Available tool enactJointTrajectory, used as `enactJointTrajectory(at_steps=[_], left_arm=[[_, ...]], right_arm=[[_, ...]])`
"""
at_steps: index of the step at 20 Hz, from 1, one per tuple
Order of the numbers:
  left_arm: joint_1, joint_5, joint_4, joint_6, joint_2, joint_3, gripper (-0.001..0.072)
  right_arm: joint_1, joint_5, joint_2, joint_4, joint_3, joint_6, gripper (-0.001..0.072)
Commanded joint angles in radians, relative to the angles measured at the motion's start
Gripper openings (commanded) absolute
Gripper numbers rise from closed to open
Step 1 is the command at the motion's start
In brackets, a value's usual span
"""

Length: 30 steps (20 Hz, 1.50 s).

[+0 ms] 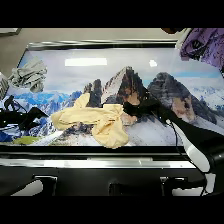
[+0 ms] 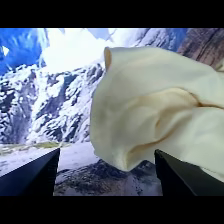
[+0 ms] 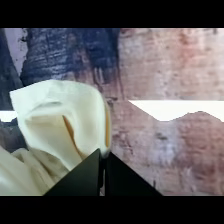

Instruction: Fold the clothes and pants, and hang the long-sleeved shirts on hangers.

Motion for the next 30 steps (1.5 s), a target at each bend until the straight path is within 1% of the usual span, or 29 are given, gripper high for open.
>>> enactJointTrajectory(at_steps=[1, 3, 5, 6, 7, 8, 10, 12, 13, 14, 15, 16, 18, 20, 23, 24, 26, 28, 30], left_arm=[[0.018, 0.169, -0.086, 0.071, -0.014, -0.093, 0.0716], [0.018, 0.228, -0.183, 0.134, -0.061, -0.096, 0.0715], [0.014, 0.283, -0.317, 0.24, -0.115, -0.096, 0.0711], [0.009, 0.317, -0.36, 0.267, -0.138, -0.095, 0.0695], [0.003, 0.344, -0.389, 0.286, -0.159, -0.091, 0.0625], [-0.009, 0.363, -0.414, 0.307, -0.183, -0.085, 0.059], [-0.042, 0.367, -0.435, 0.336, -0.234, -0.064, 0.059], [-0.082, 0.368, -0.435, 0.336, -0.285, -0.045, 0.0586], [-0.098, 0.368, -0.436, 0.335, -0.303, -0.038, 0.0573], [-0.109, 0.358, -0.435, 0.339, -0.314, -0.032, 0.0282], [-0.108, 0.344, -0.438, 0.344, -0.311, -0.021, 0.0028], [-0.105, 0.326, -0.439, 0.344, -0.297, 0.003, 0.0015], [-0.101, 0.288, -0.437, 0.366, -0.243, 0.09, 0.0013], [-0.097, 0.261, -0.425, 0.365, -0.171, 0.225, 0.0012], [-0.097, 0.227, -0.362, 0.348, -0.055, 0.499, 0.0012], [-0.097, 0.213, -0.329, 0.33, -0.018, 0.587, 0.0012], [-0.097, 0.2, -0.247, 0.296, 0.065, 0.736, 0.0012], [-0.095, 0.18, -0.129, 0.219, 0.163, 0.829, 0.0012], [-0.094, 0.154, -0.028, 0.148, 0.287, 0.845, 0.0012]], right_arm=[[0.001, -0.029, 0.038, -0.029, 0.006, -0.003, 0.0026], [0.001, -0.057, 0.051, -0.034, 0.006, -0.003, 0.0026], [0.001, -0.094, 0.059, -0.048, 0.006, -0.003, 0.0026], [0.001, -0.112, 0.062, -0.051, 0.006, -0.003, 0.0026], [0.001, -0.129, 0.064, -0.052, 0.006, -0.004, 0.0026], [0.001, -0.148, 0.069, -0.052, 0.006, -0.004, 0.0026], [0.001, -0.17, 0.084, -0.076, 0.006, -0.004, 0.0026], [0.001, -0.175, 0.106, -0.109, 0.006, 0.0, 0.0026], [0.001, -0.173, 0.119, -0.118, 0.006, 0.002, 0.0026], [0.001, -0.171, 0.132, -0.128, 0.006, 0.011, 0.0026], [0.0, -0.17, 0.149, -0.138, 0.006, 0.012, 0.0026], [0.0, -0.168, 0.17, -0.164, 0.01, 0.02, 0.0025], [0.0, -0.165, 0.224, -0.312, 0.06, 0.095, 0.0025], [0.0, -0.185, 0.283, -0.535, 0.183, 0.195, 0.0025], [0.0, -0.24, 0.378, -0.844, 0.431, 0.3, 0.0025], [0.001, -0.268, 0.415, -0.938, 0.52, 0.32, 0.0025], [0.001, -0.324, 0.494, -1.078, 0.668, 0.325, 0.0025], [0.001, -0.381, 0.585, -1.18, 0.773, 0.327, 0.0025], [0.001, -0.434, 0.685, -1.234, 0.835, 0.327, 0.0025]])
